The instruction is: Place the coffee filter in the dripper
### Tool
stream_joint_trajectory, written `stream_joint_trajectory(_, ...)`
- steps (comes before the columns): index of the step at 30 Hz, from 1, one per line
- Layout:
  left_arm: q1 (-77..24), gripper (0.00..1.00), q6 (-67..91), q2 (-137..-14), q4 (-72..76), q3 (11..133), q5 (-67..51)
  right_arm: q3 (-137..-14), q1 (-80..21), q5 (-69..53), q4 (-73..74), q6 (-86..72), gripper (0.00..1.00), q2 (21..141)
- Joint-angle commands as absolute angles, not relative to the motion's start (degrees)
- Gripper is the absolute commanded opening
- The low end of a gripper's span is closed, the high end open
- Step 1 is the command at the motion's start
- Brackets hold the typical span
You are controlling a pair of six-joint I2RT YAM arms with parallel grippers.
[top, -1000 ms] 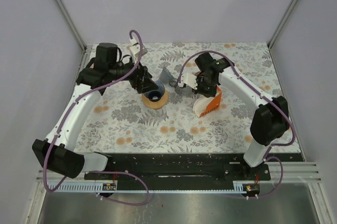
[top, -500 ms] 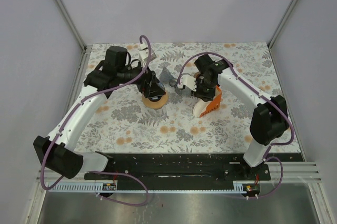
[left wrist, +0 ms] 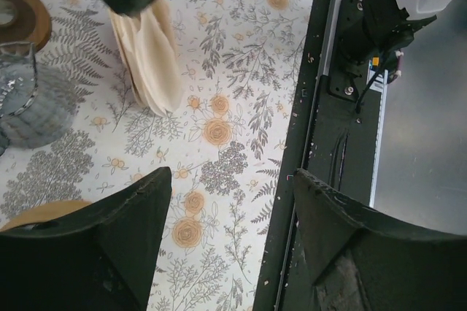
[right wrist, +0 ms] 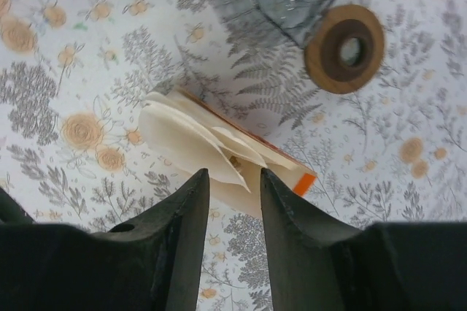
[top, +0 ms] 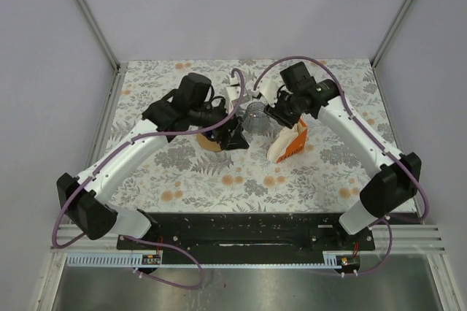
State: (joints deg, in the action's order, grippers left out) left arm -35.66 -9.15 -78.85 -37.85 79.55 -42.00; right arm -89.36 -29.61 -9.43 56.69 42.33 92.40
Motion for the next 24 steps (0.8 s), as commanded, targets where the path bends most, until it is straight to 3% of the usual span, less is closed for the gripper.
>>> stream_joint_trajectory(1,-40.9,0.7,-11.3,-80.1,-37.2,83.4,-36.8,-92.7,-26.4,-0.7,49.7,25.6,0.43,87.5)
stream_joint_trajectory(7,-51.6,0.69,-12.6,-86.2,-37.4,87.3,-30.8,-93.3,-14.1,-0.3,46.2,7.2,0.49,83.5)
stream_joint_trajectory(14,-53.7,0.54,-7.6,-96.8,-30.5,89.6,-24.5,-86.8,-13.4,7.3,42.4,2.8,0.54,77.9)
stream_joint_trajectory(24,-53.8,0.49,-11.9,-109.1,-30.3,95.2,-22.9,-82.1,-13.4,4.7,40.9,3.7,0.54,73.6)
